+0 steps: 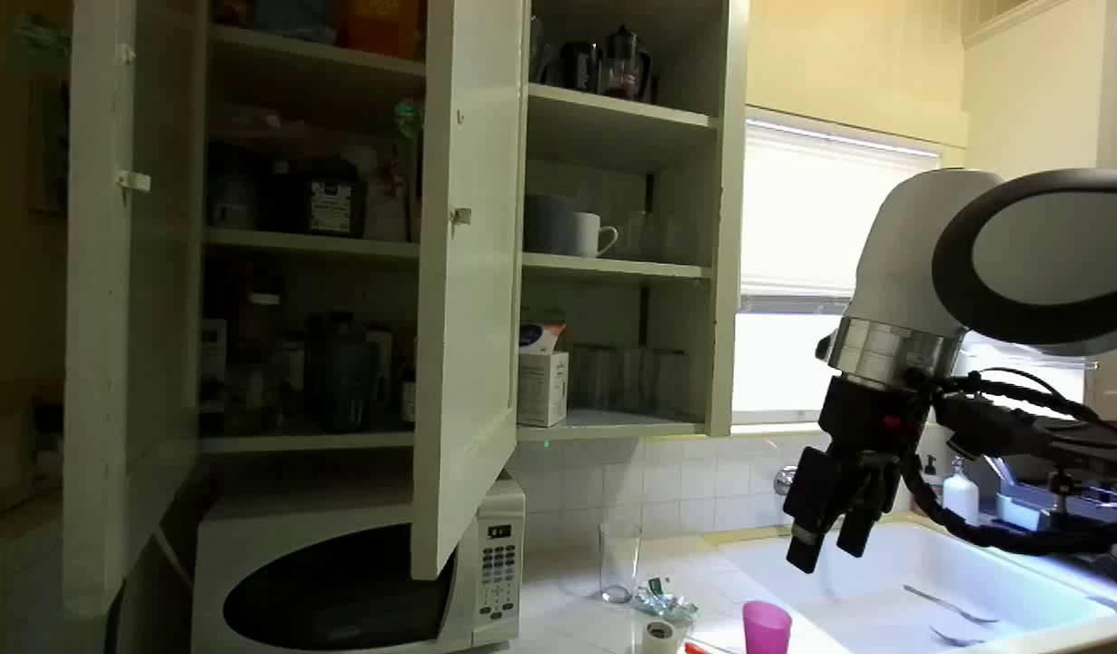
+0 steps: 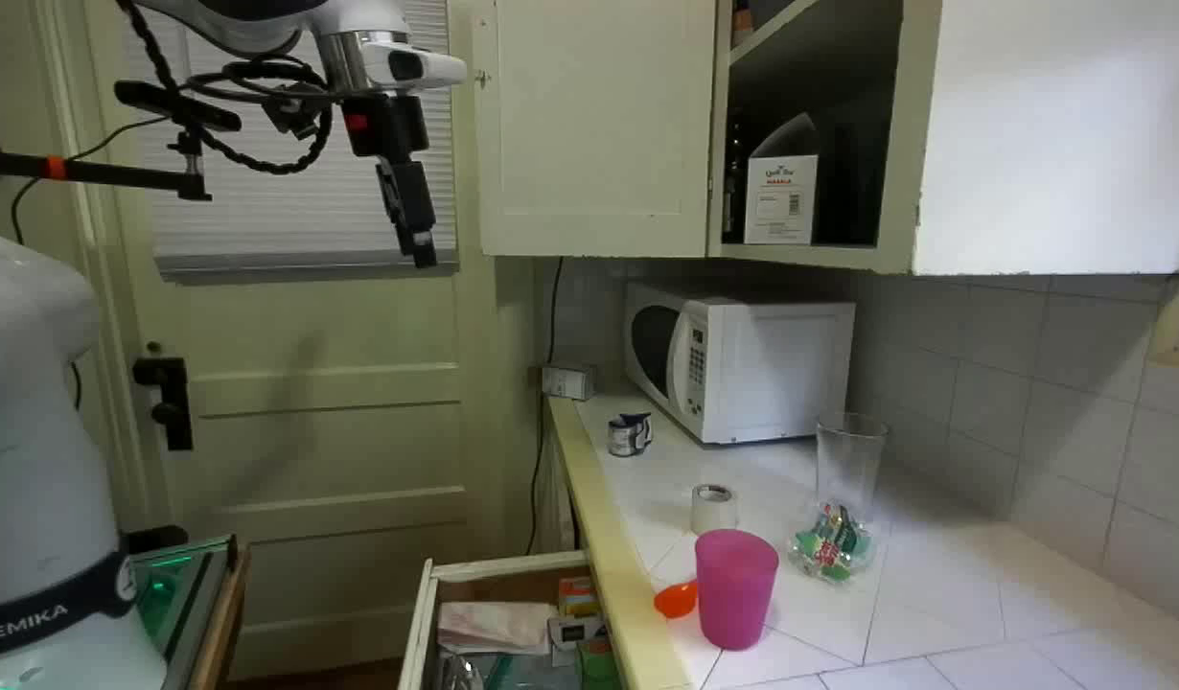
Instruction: Put the orange spoon in the drawer and close it
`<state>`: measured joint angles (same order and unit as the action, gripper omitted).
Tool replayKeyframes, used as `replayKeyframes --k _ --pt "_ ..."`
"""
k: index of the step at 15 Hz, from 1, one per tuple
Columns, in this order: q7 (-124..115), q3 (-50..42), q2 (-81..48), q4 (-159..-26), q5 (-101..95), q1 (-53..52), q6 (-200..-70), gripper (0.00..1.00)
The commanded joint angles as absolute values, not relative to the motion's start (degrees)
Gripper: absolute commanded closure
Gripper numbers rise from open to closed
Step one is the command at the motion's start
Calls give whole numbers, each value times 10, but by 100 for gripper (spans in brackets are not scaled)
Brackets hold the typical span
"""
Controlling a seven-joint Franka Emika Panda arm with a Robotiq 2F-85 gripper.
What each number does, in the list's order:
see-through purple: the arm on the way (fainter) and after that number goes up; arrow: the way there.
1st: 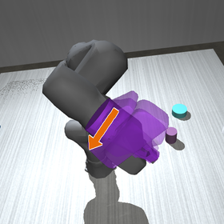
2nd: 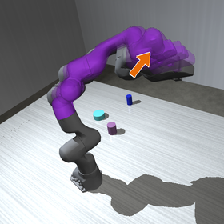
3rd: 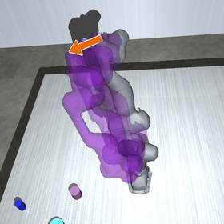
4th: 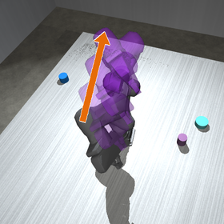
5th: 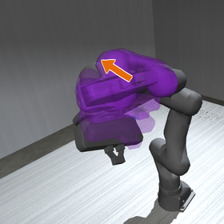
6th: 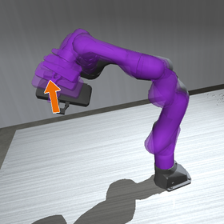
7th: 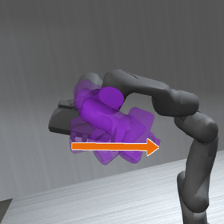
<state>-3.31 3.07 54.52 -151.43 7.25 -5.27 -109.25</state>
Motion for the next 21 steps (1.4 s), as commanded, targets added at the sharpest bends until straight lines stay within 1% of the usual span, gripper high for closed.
replayKeyframes --k 1,8,9,13,18,21 --pt "-30 33 545 -1512 75 -49 -1090 0" --pt "-30 33 545 -1512 75 -49 -1090 0" --pt "-45 51 547 -1520 53 -32 -1118 0" --pt "-68 61 497 -1528 1 11 -1199 0" --pt "-50 16 403 -1522 14 22 -1244 0" --pt "-34 -26 348 -1506 36 24 -1240 0"
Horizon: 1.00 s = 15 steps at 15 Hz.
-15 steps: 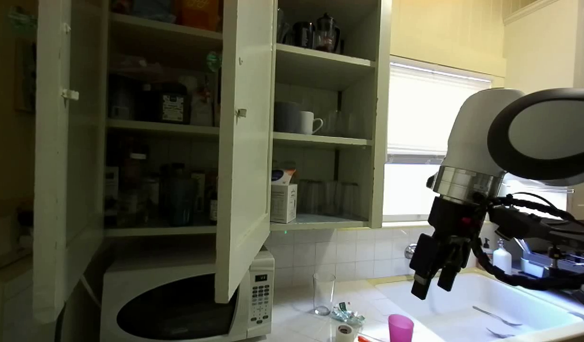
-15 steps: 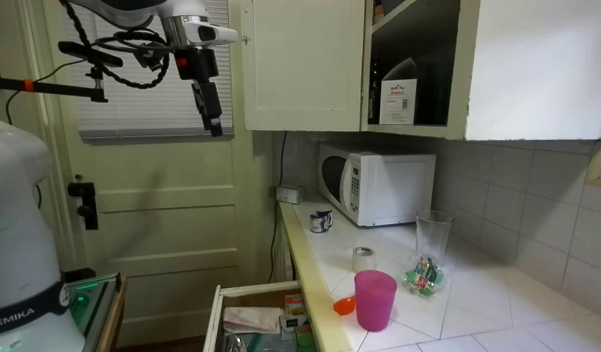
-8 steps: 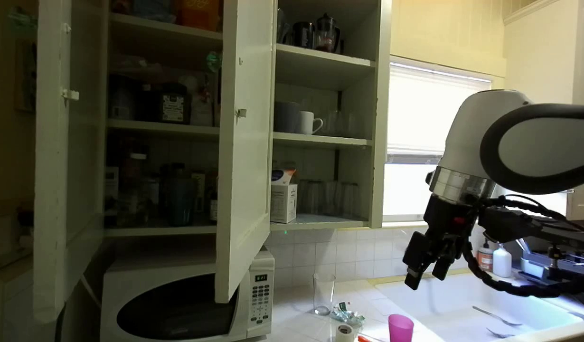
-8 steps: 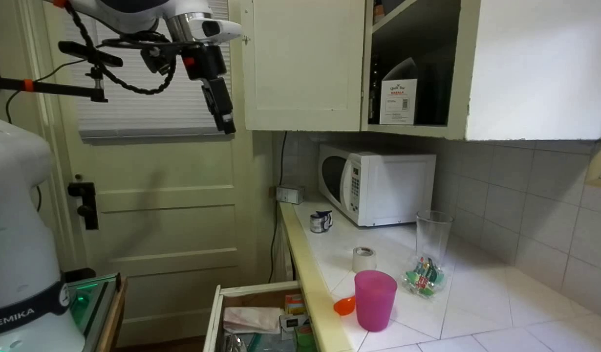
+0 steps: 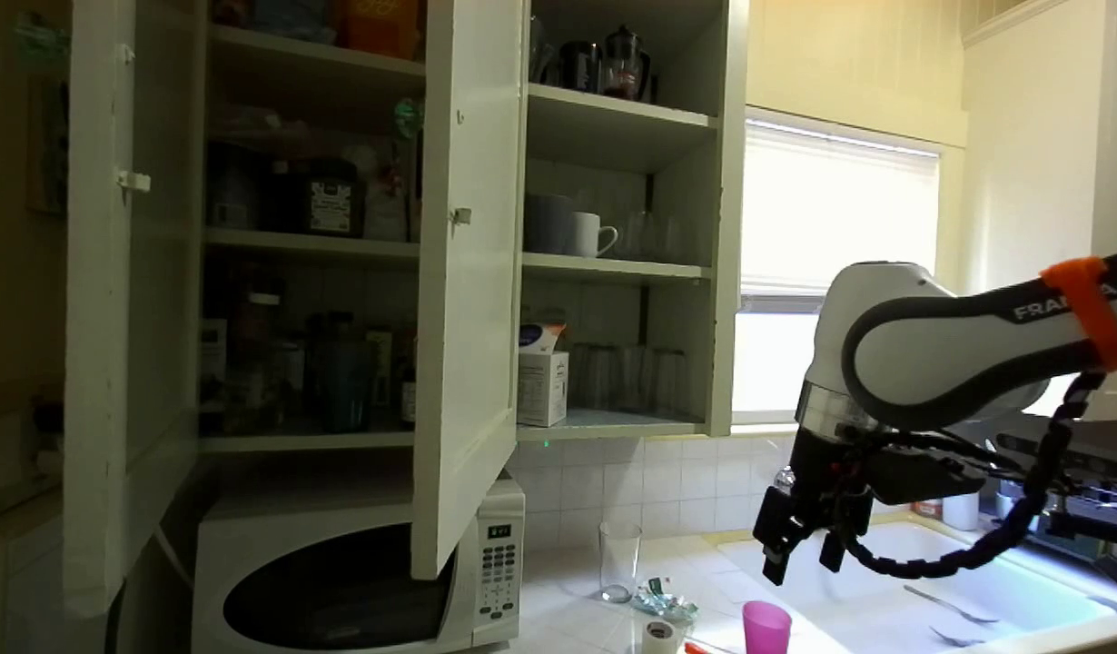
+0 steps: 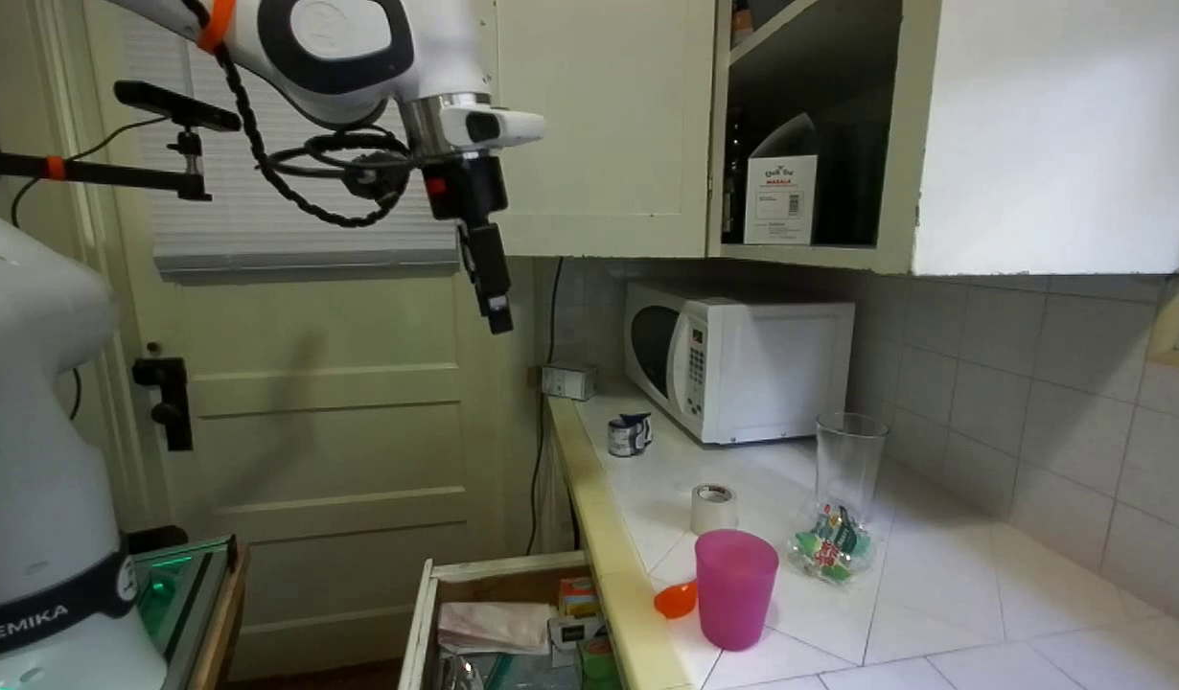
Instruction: Put the orange spoon in the drawer and close it
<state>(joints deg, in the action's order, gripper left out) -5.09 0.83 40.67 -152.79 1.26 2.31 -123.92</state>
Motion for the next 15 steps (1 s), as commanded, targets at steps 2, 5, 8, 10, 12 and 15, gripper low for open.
replayKeyframes --k 2,5,8,10,12,15 --pt "-43 -12 378 -1521 19 26 -1239 0" --pt "-43 -8 376 -1518 18 25 -1239 0" --pt "-26 7 401 -1541 -20 29 -1301 0" --pt "-28 5 359 -1532 -34 35 -1345 0" --pt "-1 -14 317 -1529 -29 27 -1384 0" --pt "69 -58 237 -1504 7 3 -1434 0"
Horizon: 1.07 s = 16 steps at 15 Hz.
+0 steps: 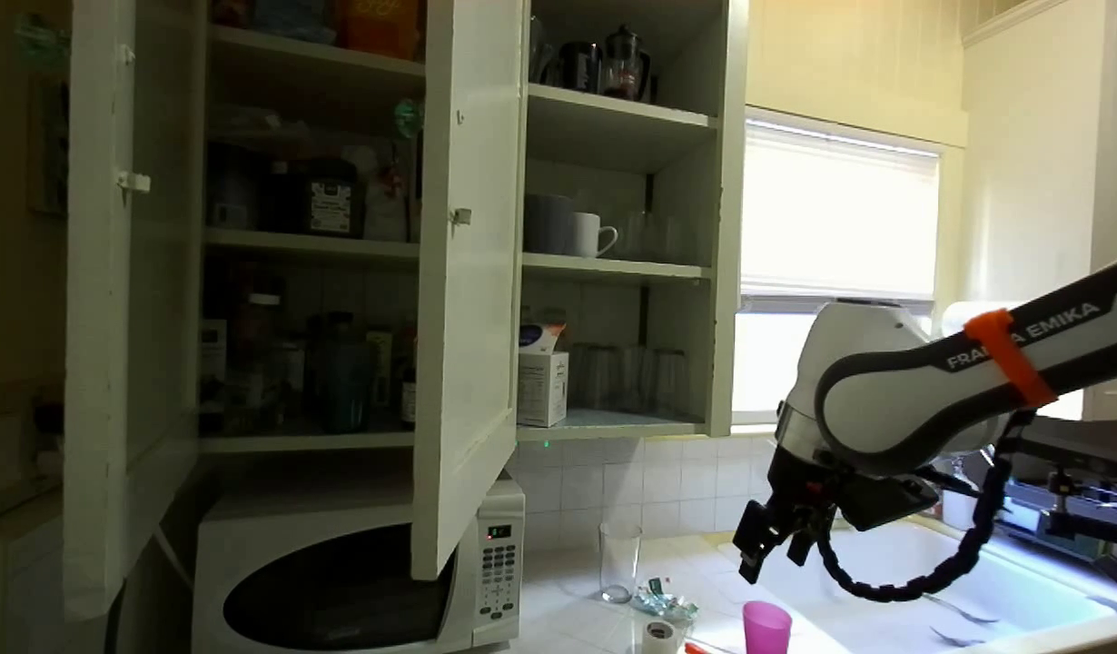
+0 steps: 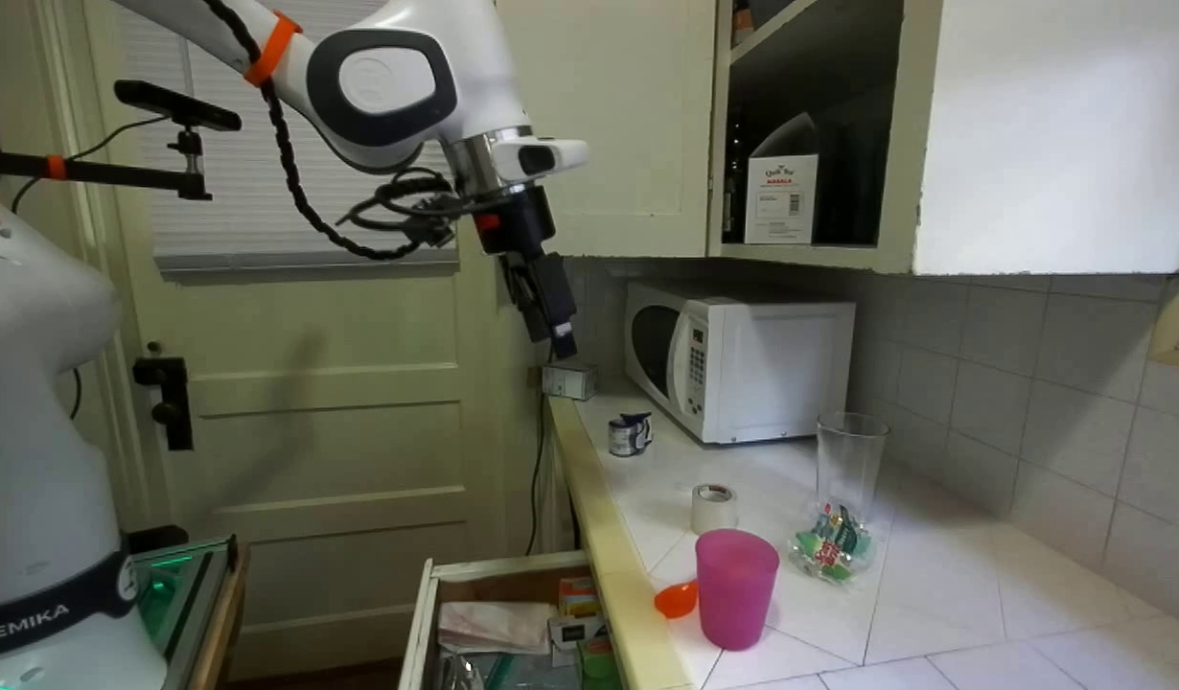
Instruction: Put the orange spoon in the drawer and close it
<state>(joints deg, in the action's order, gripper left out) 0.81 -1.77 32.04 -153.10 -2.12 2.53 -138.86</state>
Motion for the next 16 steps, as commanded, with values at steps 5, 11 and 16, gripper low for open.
replayKeyframes --k 5,11,16 --pt "137 -91 103 -1409 91 -25 -1431 0" --pt "83 -49 -55 -1266 62 -5 -1417 0" --pt "42 -39 -160 -1184 33 3 -1401 0"
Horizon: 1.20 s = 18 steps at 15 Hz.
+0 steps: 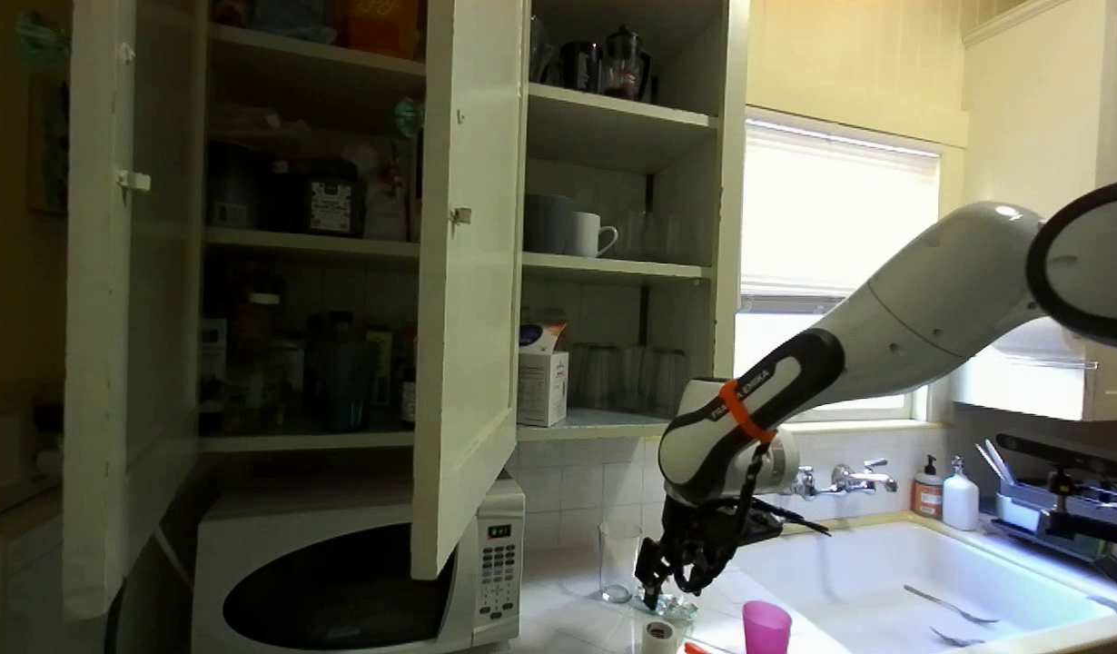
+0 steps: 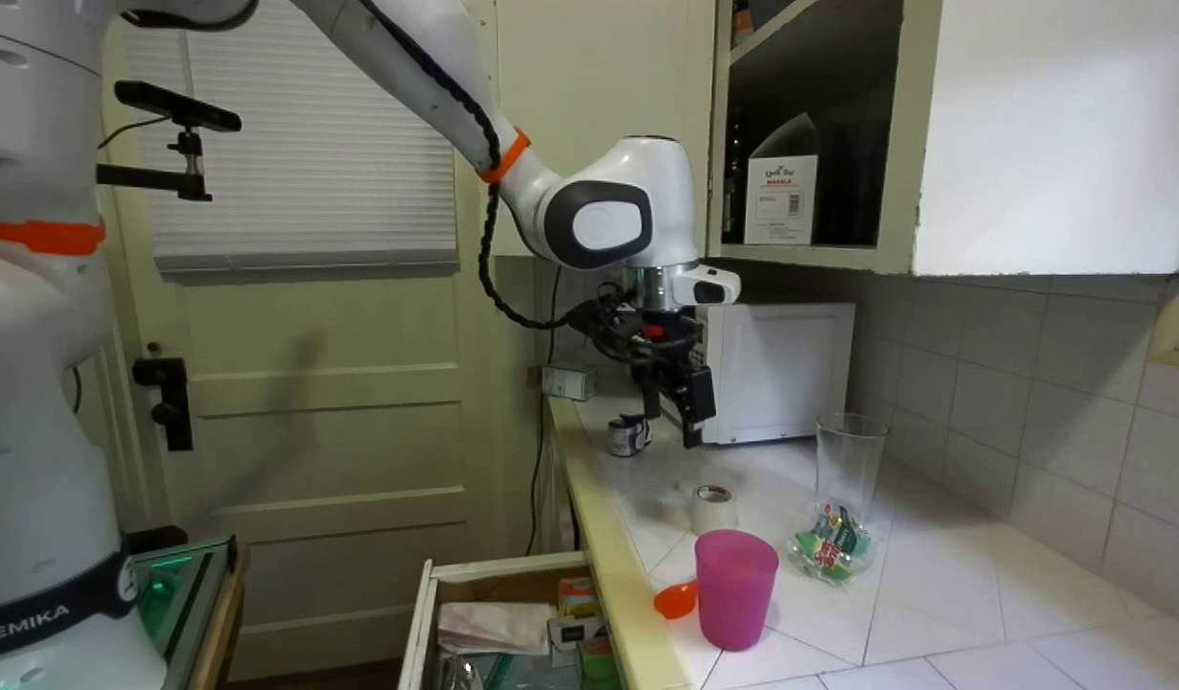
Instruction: Put the orange spoon in the drawer and close it
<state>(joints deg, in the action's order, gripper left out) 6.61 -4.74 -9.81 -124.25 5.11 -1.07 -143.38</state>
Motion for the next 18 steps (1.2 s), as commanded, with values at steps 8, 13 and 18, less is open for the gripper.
replayKeyframes --k 8,13,18 --pt "21 -43 -239 -1109 14 20 -1344 0" --pt "21 -33 -289 -1046 22 22 -1335 0" --pt "16 -26 -323 -1016 20 20 -1322 0"
